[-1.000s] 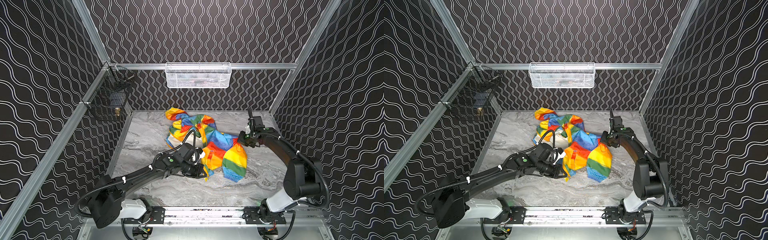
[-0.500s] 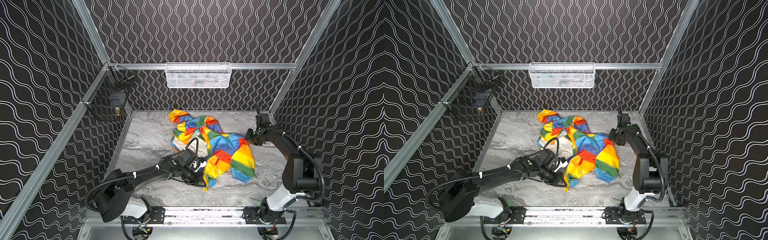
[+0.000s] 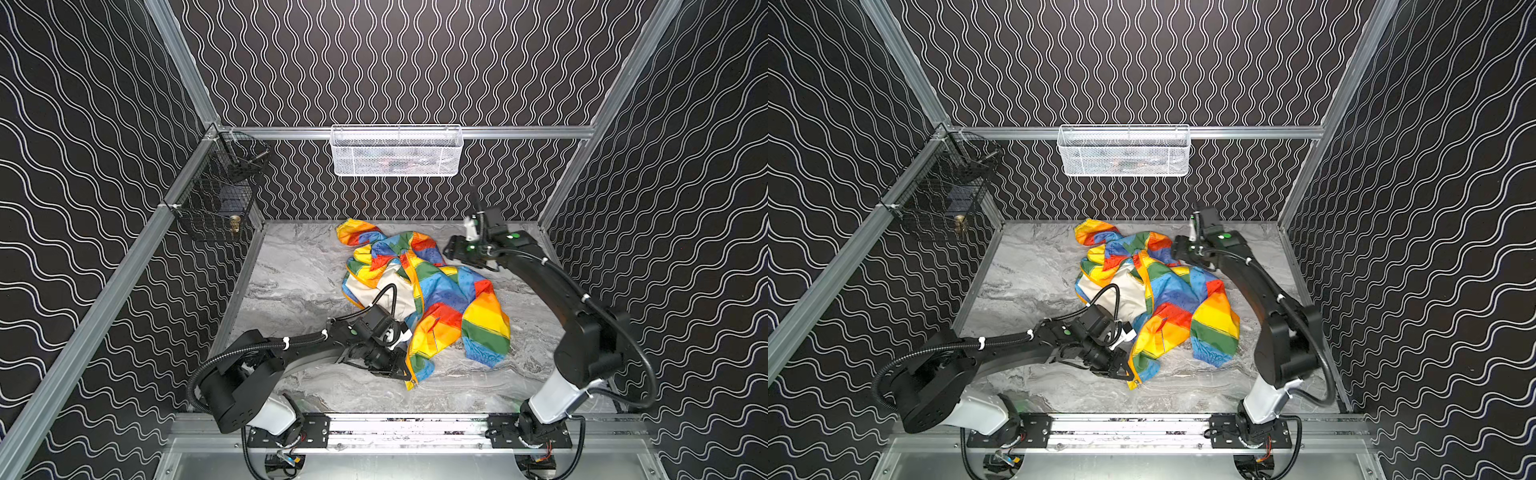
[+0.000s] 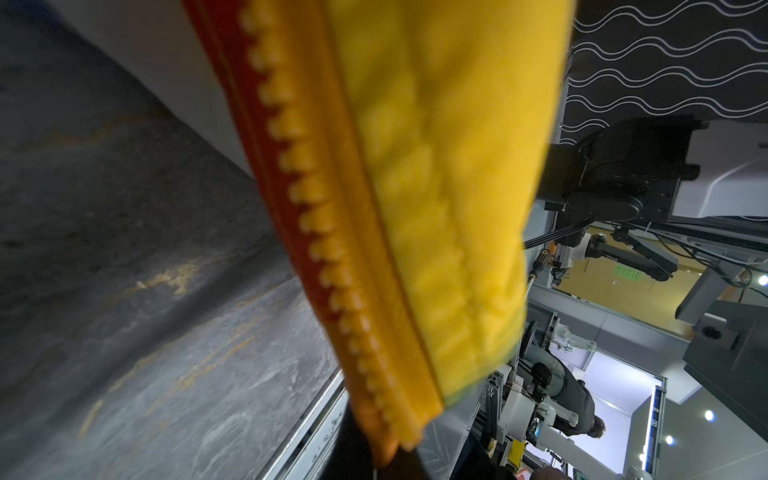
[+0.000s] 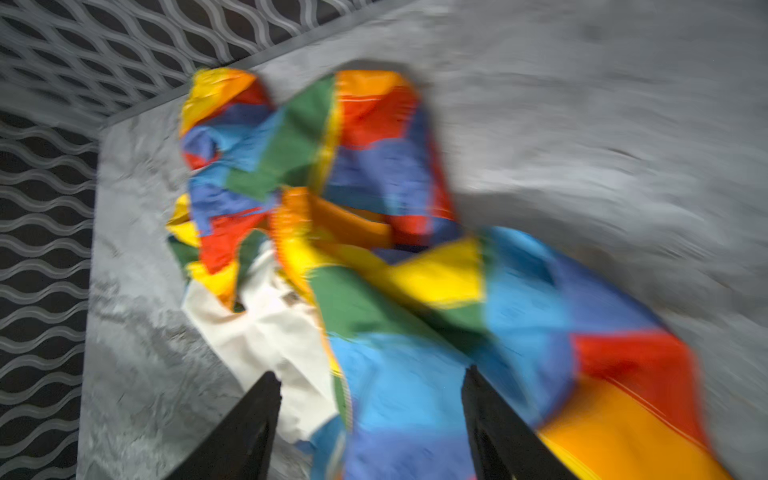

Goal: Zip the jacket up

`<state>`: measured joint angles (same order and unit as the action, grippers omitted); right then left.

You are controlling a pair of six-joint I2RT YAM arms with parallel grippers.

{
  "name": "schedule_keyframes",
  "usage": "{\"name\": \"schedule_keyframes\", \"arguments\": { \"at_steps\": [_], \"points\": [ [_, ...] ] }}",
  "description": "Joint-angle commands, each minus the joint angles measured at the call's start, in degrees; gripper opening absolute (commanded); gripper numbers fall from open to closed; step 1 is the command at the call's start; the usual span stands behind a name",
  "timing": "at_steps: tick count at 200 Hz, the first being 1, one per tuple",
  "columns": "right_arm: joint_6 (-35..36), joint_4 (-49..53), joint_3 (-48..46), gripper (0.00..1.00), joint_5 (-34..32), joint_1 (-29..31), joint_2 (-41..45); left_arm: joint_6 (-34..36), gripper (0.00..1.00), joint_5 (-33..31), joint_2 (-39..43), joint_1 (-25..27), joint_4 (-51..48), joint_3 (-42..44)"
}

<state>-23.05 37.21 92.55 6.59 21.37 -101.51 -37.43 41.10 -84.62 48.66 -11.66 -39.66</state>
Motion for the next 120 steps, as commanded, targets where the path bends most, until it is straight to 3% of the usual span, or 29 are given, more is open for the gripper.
{"name": "schedule_keyframes", "arguments": {
  "at_steps": [1, 45, 96, 120],
  "points": [
    [2.59, 2.33, 5.92, 0.71, -3.3, 3.08, -5.18, -0.66, 0.0, 0.53, -0.02, -0.05, 2.03, 0.85],
    [4.92, 2.33, 14.6, 0.67, -9.49, 6.65, -16.52, -1.41, 0.0, -0.12, 0.15, -0.06, 3.34, 2.61],
    [4.44, -0.55, 17.42, 0.6, -7.34, 6.87, -23.22, -2.25, 0.0, -0.32, 0.41, -0.06, 4.31, 3.19],
    [3.77, -0.82, 18.92, 0.51, -6.13, 6.85, -25.61, -2.16, 0.0, -0.56, 0.51, -0.06, 4.06, 3.12]
  ]
}}
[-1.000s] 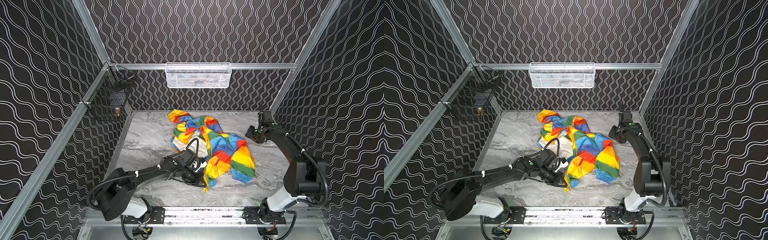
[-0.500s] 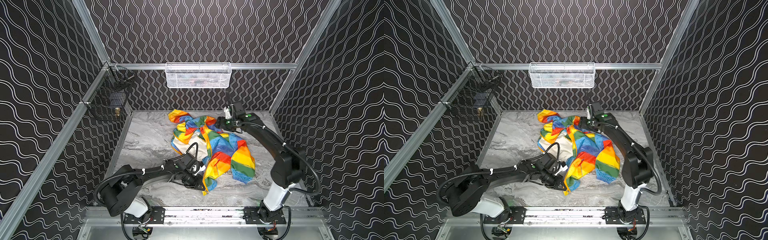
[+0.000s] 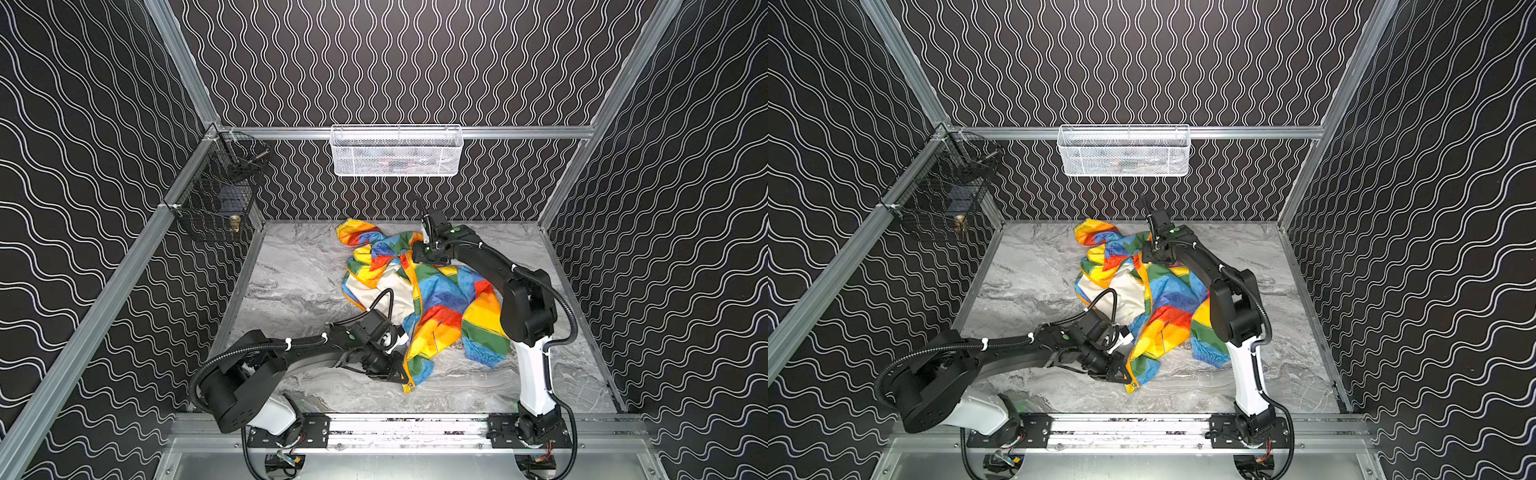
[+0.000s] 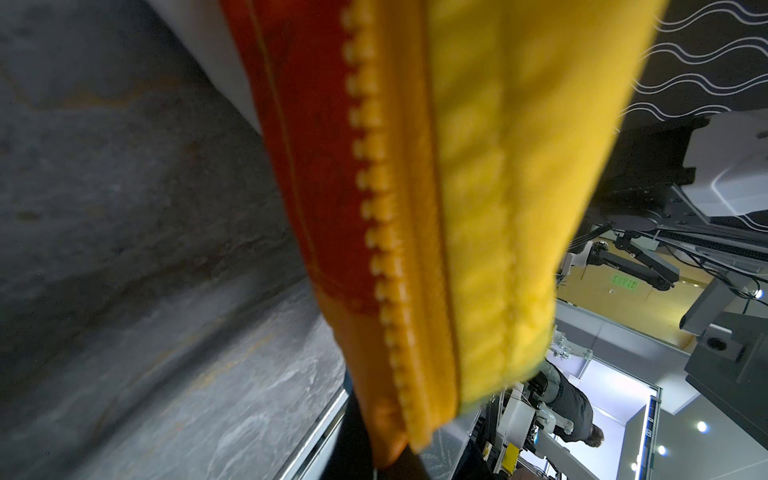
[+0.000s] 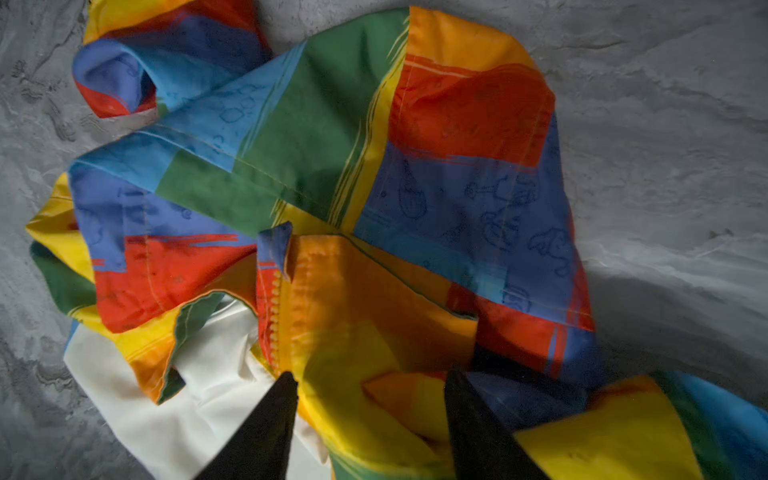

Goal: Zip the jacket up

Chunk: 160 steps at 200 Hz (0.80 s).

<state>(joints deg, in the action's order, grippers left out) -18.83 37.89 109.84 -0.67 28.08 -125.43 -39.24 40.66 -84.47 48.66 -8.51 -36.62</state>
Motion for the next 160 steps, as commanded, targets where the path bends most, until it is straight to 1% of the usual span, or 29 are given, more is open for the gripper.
{"name": "schedule_keyframes", "arguments": {
  "at_steps": [1, 8, 24, 49, 69, 118, 123, 145, 160],
  "points": [
    [-0.48, -1.5, 1.7, 0.51, 1.2, 0.09, -1.81, -0.37, 0.0, -0.14, 0.36, -0.06, 0.89, 0.12],
    [-0.59, -1.59, 2.01, 0.47, 1.67, 0.13, -2.2, -0.28, 0.0, -0.15, 0.35, -0.06, 0.82, 0.06],
    [-0.94, -2.4, 1.87, 0.33, 2.72, 0.07, -2.43, -0.24, 0.0, -0.24, 0.24, -0.06, 0.69, 0.15],
    [-1.8, -5.75, -0.82, 0.13, 4.91, -0.04, -0.83, -0.26, 0.0, -0.42, 0.28, -0.06, 0.76, 0.3],
    [-2.9, -7.3, -2.91, 0.0, 5.28, -0.54, 1.22, -0.37, 0.0, -0.41, 0.27, -0.06, 0.87, 0.45],
    [-4.89, -11.18, -10.0, 0.0, 5.1, -2.7, 9.49, -0.19, 0.0, -0.69, -0.37, -0.05, 1.24, 0.11],
    [-5.16, -11.66, -10.75, 0.0, 5.42, -4.61, 10.46, -0.13, 0.0, -0.78, -0.35, -0.06, 1.18, 0.01],
    [-6.08, -13.63, -12.62, 0.0, 6.98, -7.56, 13.81, 0.68, 0.0, -1.41, -0.96, 0.42, 0.3, -1.34],
    [-6.25, -14.33, -12.5, 0.0, 8.48, -9.6, 14.46, 1.15, 0.0, -1.79, -1.69, 0.88, -0.26, -2.51]
  ]
}}
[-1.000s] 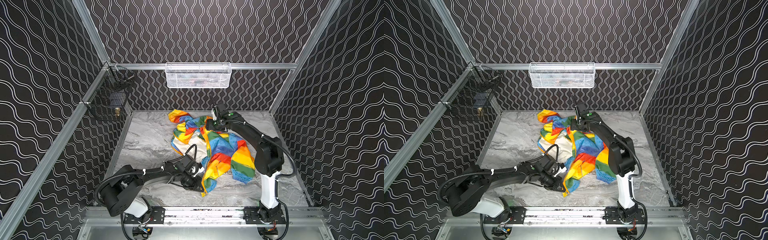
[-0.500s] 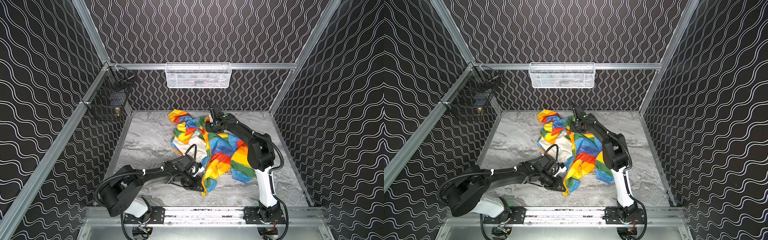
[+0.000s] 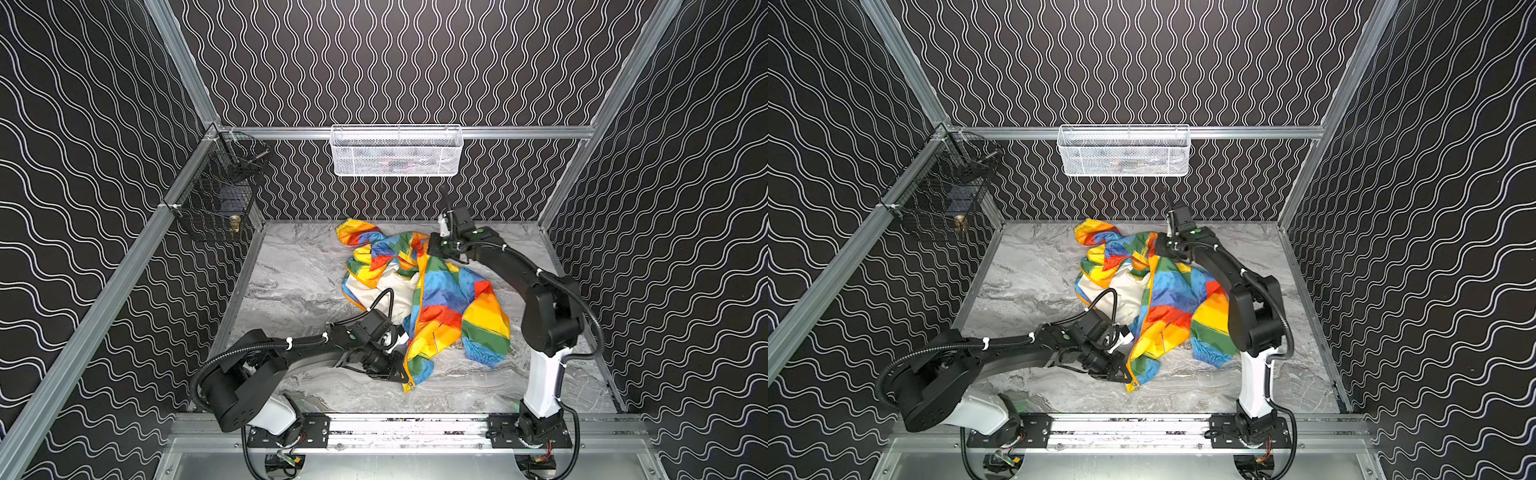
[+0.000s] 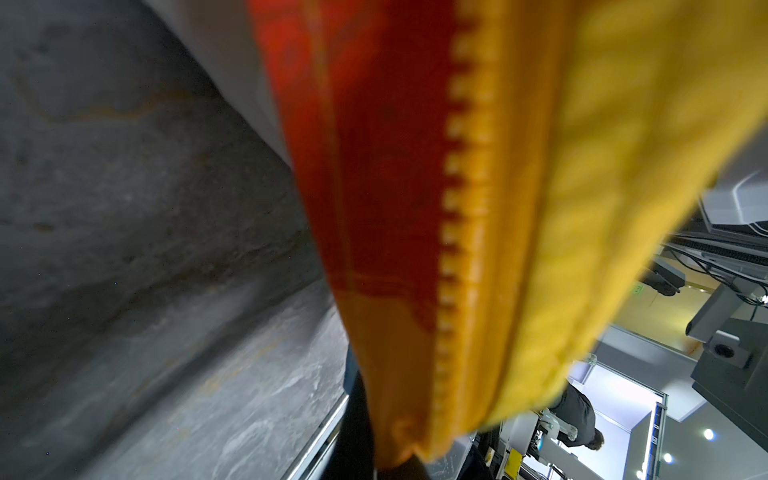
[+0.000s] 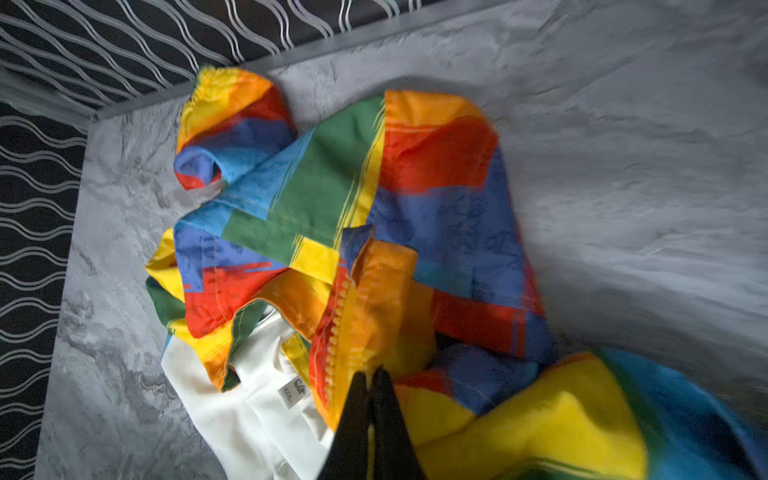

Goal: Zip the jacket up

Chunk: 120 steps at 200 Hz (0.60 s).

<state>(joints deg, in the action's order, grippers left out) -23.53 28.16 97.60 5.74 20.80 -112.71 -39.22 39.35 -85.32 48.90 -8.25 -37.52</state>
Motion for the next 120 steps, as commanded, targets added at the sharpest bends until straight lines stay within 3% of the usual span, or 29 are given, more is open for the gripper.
{"name": "schedule_keyframes", "arguments": {
  "at_steps": [1, 44, 83, 120],
  "points": [
    [-1.58, -4.56, -0.19, 0.0, 2.21, -2.46, 1.72, 1.15, 0.0, -0.54, -0.92, 0.65, -0.58, -1.69],
    [-0.9, -2.58, 4.81, 0.0, 3.93, -5.15, -1.48, 1.86, 0.0, -2.38, -3.8, 2.11, -1.33, -5.55],
    [-2.26, -7.01, 4.62, 0.0, 10.3, -6.15, -4.02, 3.55, 0.0, -6.95, -5.64, 2.34, -5.28, -8.99],
    [-3.84, 1.6, 13.88, 0.03, 4.9, -6.32, -12.42, 4.33, 0.0, -11.39, -8.93, 2.35, -8.56, -9.94]
  ]
}}
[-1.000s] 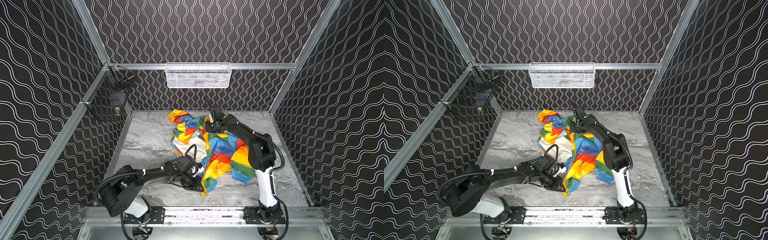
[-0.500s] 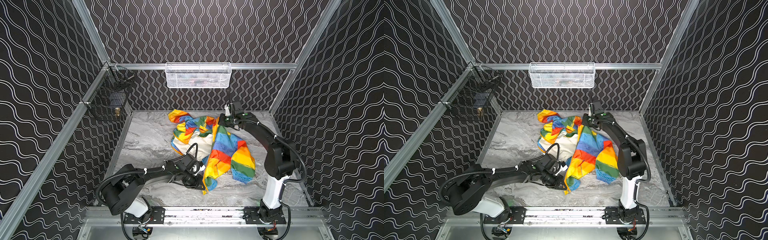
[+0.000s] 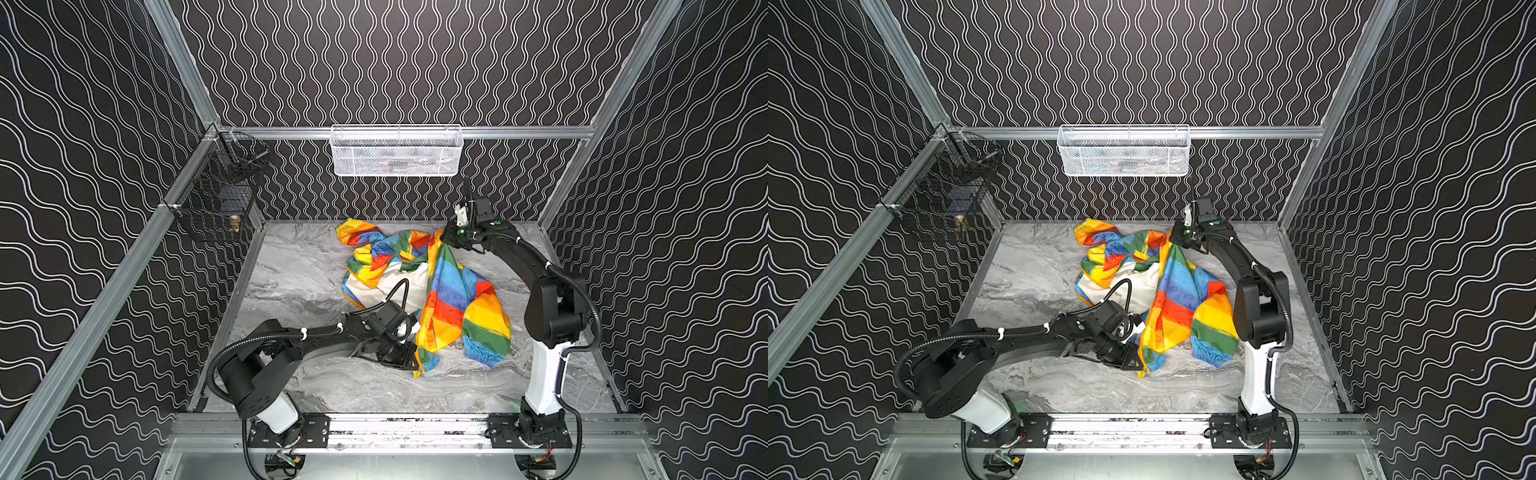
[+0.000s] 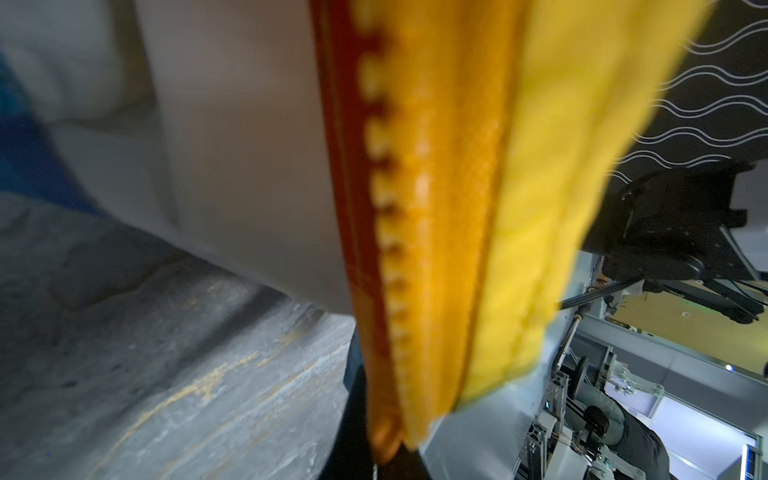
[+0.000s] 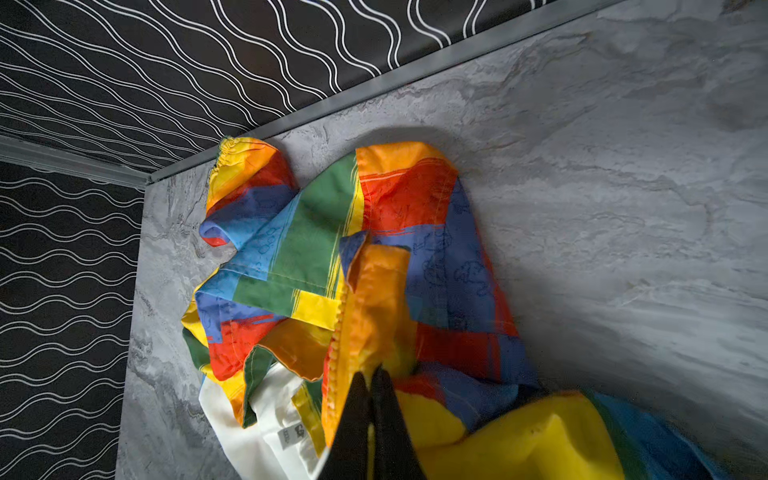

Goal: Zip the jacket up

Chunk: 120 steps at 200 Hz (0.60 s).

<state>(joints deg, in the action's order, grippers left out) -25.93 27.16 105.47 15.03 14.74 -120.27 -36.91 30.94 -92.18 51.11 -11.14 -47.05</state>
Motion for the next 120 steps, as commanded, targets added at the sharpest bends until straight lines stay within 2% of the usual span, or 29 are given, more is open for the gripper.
{"name": "schedule_keyframes", "arguments": {
  "at_steps": [1, 21, 39, 48, 60, 80, 120],
  "points": [
    [-1.46, 2.97, 6.21, 0.04, -4.52, -0.3, -5.14, 2.01, 0.0, -3.02, -2.27, 0.14, -5.71, -0.46],
    [-1.72, 7.96, 11.44, 0.21, -4.74, -0.93, -9.34, 1.96, 0.0, -4.69, -4.62, 0.14, -6.75, -0.59],
    [-1.31, 8.99, 11.59, 0.38, -5.35, -1.2, -9.56, 1.75, 0.0, -6.59, -5.44, 0.04, -7.56, -0.36],
    [-1.02, 8.59, 10.35, 0.46, -5.49, -1.29, -8.49, 1.73, 0.03, -7.15, -5.21, -0.01, -7.61, -0.1],
    [-0.36, 8.02, 8.5, 0.55, -5.85, -1.34, -6.65, 1.53, 0.14, -7.71, -4.32, -0.05, -7.25, 0.45],
    [1.07, 7.97, 5.74, 0.64, -6.19, -1.38, -2.7, 1.29, 0.3, -8.87, -1.89, -0.14, -7.43, 0.84],
    [3.97, 8.38, -2.92, 0.71, -7.93, -1.31, 6.46, 1.75, 0.44, -12.55, 4.26, -0.53, -10.7, 0.31]
  ]
}}
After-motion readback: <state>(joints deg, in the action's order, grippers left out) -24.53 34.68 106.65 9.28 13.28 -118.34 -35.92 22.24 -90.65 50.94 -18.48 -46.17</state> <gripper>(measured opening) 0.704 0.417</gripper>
